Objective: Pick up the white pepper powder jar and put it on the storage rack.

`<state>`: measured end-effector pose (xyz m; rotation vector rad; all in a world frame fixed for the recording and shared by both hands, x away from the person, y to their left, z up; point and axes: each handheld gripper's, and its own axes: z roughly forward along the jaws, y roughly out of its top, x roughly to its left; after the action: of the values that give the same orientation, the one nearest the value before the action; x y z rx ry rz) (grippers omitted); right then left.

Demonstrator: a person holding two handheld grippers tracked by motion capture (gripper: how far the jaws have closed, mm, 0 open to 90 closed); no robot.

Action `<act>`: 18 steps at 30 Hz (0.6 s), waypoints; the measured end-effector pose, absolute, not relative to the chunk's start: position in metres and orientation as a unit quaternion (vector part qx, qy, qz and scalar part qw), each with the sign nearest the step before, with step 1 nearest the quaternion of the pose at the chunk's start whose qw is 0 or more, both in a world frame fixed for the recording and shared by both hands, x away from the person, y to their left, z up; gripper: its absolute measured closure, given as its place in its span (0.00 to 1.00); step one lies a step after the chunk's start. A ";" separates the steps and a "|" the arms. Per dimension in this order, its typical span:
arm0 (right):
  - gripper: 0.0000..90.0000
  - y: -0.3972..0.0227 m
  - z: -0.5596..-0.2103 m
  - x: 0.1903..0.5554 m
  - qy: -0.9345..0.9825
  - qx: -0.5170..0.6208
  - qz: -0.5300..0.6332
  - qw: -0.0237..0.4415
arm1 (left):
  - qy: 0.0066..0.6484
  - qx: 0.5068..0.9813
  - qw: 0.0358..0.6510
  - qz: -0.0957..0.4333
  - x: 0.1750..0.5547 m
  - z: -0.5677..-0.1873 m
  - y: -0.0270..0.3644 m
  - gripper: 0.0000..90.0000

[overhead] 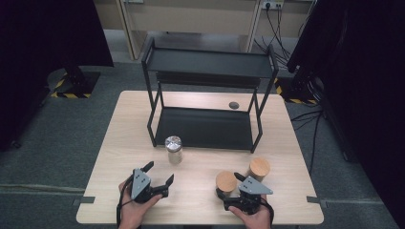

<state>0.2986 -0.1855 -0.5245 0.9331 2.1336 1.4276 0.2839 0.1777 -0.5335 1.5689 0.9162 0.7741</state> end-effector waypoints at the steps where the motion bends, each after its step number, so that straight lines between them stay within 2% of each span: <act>1: 0.08 -0.188 -0.524 0.298 0.758 0.333 0.524 0.202 | 0.387 0.666 0.550 0.323 0.283 -0.534 0.178 0.12; 13: 0.06 -0.207 -0.522 0.288 0.744 0.293 0.573 0.181 | 0.372 0.665 0.554 0.334 0.278 -0.534 0.176 0.11; 18: 0.06 -0.216 -0.520 0.288 0.742 0.297 0.571 0.188 | 0.372 0.669 0.551 0.333 0.279 -0.534 0.175 0.11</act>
<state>0.2875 -0.2161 -0.5198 0.8354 2.0866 1.6066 0.2787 0.1753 -0.5339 1.5837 0.8795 0.7878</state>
